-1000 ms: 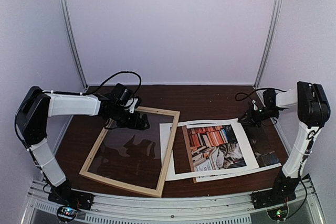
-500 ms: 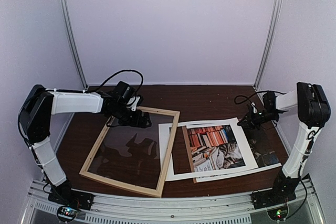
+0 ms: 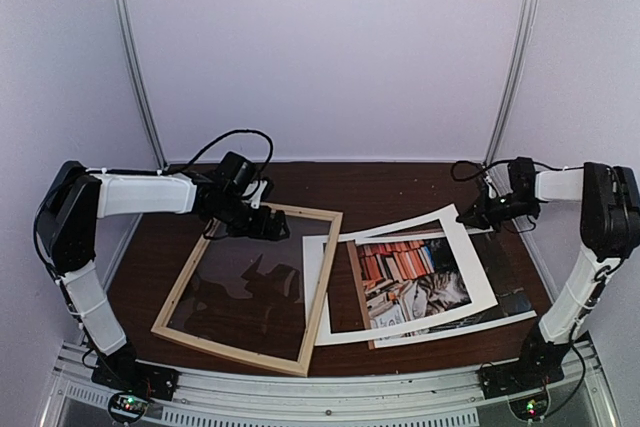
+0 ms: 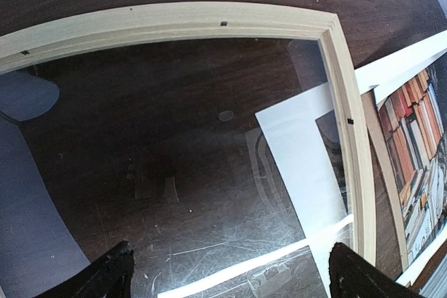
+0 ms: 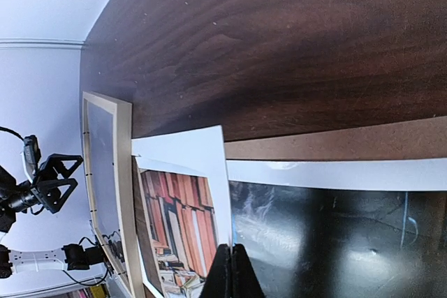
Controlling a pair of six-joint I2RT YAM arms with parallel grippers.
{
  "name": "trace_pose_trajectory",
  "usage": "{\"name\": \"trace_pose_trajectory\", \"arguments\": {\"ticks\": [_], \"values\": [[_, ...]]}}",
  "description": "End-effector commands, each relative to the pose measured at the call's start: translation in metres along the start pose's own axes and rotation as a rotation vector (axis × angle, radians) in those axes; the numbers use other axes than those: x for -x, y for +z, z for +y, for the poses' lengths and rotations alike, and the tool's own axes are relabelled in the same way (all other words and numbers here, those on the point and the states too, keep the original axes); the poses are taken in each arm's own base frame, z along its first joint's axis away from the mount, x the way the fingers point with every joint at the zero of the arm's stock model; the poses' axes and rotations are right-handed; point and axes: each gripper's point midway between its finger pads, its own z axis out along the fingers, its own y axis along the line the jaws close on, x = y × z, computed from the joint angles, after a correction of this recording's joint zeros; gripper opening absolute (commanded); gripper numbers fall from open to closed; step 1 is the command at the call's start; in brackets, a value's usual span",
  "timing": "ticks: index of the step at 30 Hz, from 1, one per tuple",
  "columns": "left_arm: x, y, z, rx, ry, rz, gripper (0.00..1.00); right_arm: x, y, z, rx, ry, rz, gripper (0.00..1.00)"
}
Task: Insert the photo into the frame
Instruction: Pick up the mat board from the photo, then pass from the right arm to the left
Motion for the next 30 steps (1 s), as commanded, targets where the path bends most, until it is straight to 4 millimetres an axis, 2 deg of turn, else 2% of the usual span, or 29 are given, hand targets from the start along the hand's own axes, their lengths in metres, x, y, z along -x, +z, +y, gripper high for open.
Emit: {"name": "trace_pose_trajectory", "arguments": {"ticks": [1,8,11,20,24,30], "values": [[0.014,-0.002,-0.007,-0.003,0.021,-0.029,0.98,0.018,-0.038,0.024,-0.1,-0.067,-0.08,0.0],[0.027,-0.009,-0.012,-0.012,0.058,-0.06,0.98,0.028,-0.093,0.051,-0.256,-0.164,-0.163,0.0],[0.03,-0.012,-0.014,-0.014,0.063,-0.07,0.98,0.034,-0.107,0.068,-0.245,-0.198,-0.198,0.0],[0.031,-0.017,-0.016,-0.021,0.063,-0.081,0.98,0.042,-0.138,0.115,-0.178,-0.254,-0.255,0.0],[0.035,-0.021,-0.023,-0.054,0.081,-0.098,0.98,0.038,-0.14,0.148,-0.12,-0.315,-0.251,0.0],[0.048,-0.036,-0.045,-0.148,0.15,-0.153,0.98,0.02,-0.139,0.202,-0.058,-0.459,-0.203,0.0]]}}
